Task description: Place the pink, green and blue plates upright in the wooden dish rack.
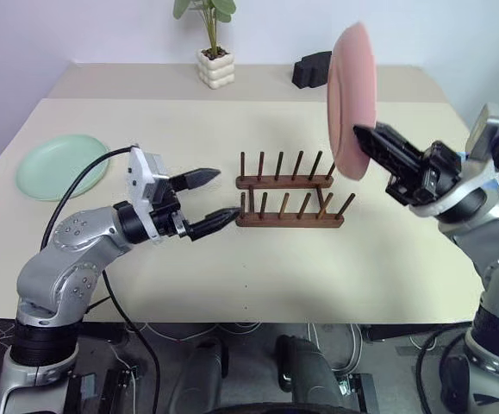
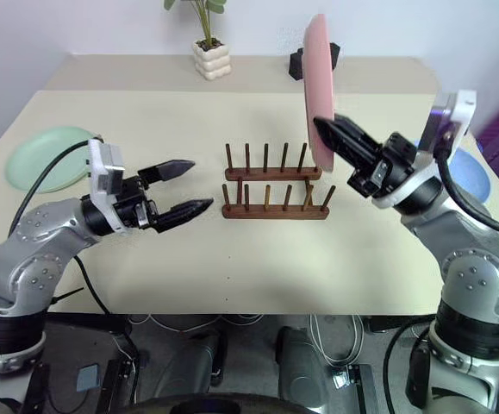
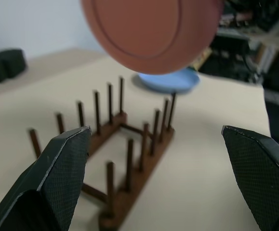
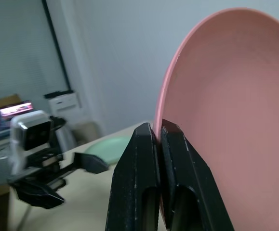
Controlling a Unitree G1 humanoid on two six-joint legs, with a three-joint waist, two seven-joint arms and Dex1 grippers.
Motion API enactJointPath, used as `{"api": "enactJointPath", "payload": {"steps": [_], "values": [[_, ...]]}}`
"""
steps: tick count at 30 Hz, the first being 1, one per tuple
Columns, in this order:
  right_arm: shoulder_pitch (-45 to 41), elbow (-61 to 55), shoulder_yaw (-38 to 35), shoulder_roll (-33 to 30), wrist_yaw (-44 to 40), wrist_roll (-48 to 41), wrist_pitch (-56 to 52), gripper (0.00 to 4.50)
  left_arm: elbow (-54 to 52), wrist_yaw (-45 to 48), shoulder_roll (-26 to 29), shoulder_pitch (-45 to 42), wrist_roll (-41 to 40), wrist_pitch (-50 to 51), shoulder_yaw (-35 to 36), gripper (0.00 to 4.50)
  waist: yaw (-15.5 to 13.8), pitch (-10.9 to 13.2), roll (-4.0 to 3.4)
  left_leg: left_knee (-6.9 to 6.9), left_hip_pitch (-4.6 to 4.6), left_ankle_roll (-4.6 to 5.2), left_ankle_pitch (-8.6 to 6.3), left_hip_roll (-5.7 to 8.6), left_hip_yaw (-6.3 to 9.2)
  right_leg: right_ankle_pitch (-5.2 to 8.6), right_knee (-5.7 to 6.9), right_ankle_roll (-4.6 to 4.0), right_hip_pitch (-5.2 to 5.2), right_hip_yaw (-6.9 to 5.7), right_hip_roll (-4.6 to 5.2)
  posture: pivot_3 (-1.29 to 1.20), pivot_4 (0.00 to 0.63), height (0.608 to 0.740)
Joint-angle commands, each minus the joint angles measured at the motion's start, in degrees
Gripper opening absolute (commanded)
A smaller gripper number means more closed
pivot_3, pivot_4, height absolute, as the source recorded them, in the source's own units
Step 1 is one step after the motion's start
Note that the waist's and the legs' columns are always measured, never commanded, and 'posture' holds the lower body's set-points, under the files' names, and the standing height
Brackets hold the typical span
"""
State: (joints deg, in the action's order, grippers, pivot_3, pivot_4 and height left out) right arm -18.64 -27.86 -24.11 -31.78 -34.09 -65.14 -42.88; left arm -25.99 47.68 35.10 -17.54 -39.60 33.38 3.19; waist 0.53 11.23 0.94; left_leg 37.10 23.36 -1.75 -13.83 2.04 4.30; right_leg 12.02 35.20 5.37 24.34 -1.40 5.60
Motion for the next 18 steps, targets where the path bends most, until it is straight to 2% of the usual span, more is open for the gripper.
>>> {"api": "enactJointPath", "payload": {"steps": [1, 18], "values": [[-0.02, -1.42, -1.97, -1.31, 1.43, -4.94, 0.15, 0.0, -2.91, 0.98, 0.91, 0.15, 1.58, -0.73, -2.54, 4.45, 0.01, 0.0, 0.0, 0.01, 0.0, 0.0, 0.0, 0.0, 0.0, 0.0, 0.0, 0.0, 0.0, 0.0, 0.0, 0.0, 0.15, 0.739], [-0.3, 9.3, -2.18, -1.35, 2.53, -9.6, 0.41, 0.0, -4.27, -0.34, -0.04, 0.3, 1.57, 0.01, -5.11, 4.45, 0.06, 0.0, 0.0, 0.0, 0.0, 0.02, -0.01, -0.01, 0.01, -0.01, 0.01, 0.02, 0.0, -0.01, -0.02, 0.0, 0.15, 0.739]]}}
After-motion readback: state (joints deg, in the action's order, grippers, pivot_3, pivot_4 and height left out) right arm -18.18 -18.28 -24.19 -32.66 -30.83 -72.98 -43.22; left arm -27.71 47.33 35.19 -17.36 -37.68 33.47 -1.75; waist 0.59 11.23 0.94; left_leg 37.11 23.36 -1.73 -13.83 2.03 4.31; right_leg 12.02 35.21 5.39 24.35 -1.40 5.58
